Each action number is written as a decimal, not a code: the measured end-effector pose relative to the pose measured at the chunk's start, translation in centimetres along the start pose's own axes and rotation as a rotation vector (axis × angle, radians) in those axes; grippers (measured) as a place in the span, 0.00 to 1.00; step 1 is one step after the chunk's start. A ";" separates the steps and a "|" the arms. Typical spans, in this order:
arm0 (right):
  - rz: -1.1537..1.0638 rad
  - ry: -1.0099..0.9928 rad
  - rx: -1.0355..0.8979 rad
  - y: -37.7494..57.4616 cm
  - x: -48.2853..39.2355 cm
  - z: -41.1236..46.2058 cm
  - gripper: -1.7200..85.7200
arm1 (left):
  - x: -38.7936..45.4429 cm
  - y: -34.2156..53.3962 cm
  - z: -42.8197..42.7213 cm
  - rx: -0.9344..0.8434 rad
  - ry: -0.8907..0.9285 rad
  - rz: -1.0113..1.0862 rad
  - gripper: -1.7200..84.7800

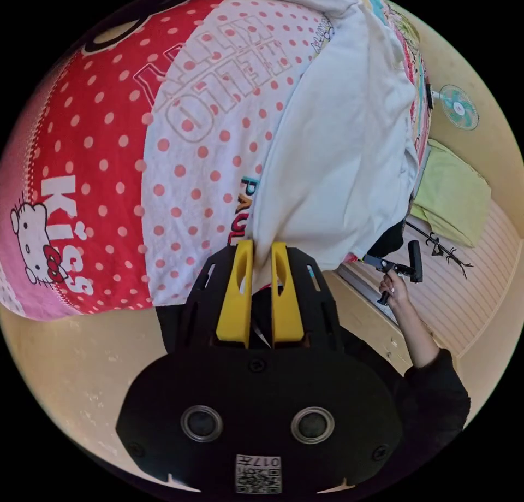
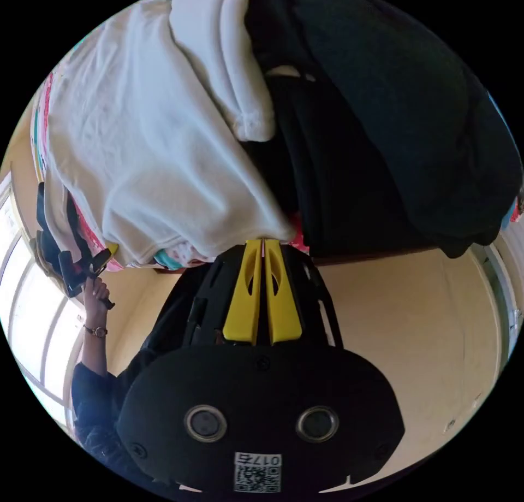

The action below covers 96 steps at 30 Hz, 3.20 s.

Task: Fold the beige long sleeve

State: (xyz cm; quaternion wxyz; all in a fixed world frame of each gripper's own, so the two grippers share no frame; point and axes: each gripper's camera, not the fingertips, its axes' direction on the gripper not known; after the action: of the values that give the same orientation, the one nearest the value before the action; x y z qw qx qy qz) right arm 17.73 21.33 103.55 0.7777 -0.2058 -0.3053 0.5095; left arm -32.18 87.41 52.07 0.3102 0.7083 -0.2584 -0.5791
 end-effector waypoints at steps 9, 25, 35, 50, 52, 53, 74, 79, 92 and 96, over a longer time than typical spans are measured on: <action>-0.381 0.120 0.106 8.2 0.5 -5.9 0.04 | -1.4 10.2 -6.1 0.092 0.098 0.026 0.06; -0.285 -0.045 0.146 0.0 1.9 -5.6 0.08 | -2.6 12.1 -3.3 -0.006 -0.081 -0.148 0.07; -0.373 -0.071 0.365 7.4 2.7 -13.1 0.11 | -3.4 16.6 -4.8 0.072 -0.033 -0.249 0.08; -0.402 -0.022 0.367 2.4 -1.5 -22.7 0.06 | -1.7 19.7 -6.5 0.126 -0.027 -0.360 0.07; -0.443 0.190 0.477 4.3 -1.7 -27.2 0.06 | -1.3 19.4 -6.3 0.118 -0.032 -0.354 0.07; -0.459 0.329 0.537 5.6 -1.9 -30.0 0.06 | -1.1 19.2 -6.2 0.116 -0.032 -0.358 0.07; 0.425 -0.518 0.825 15.3 27.7 -9.0 0.11 | 3.1 25.5 -5.0 0.282 0.161 -0.552 0.07; 0.621 -0.878 0.811 14.4 30.9 -2.5 0.15 | 3.2 27.3 -5.5 0.454 0.383 -0.593 0.09; 0.203 -0.849 1.133 10.4 27.5 -10.2 0.06 | 2.0 30.2 -11.1 0.705 0.637 -0.618 0.12; -0.210 -0.750 1.211 10.2 17.0 -16.9 0.06 | 1.2 29.8 -13.6 0.746 0.651 -0.559 0.14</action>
State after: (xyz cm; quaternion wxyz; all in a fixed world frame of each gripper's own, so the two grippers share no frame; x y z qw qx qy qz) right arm 27.47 40.83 89.30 0.6431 0.4807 -0.2339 0.5484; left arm -18.78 68.35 75.18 -0.0623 0.9533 -0.1393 -0.2606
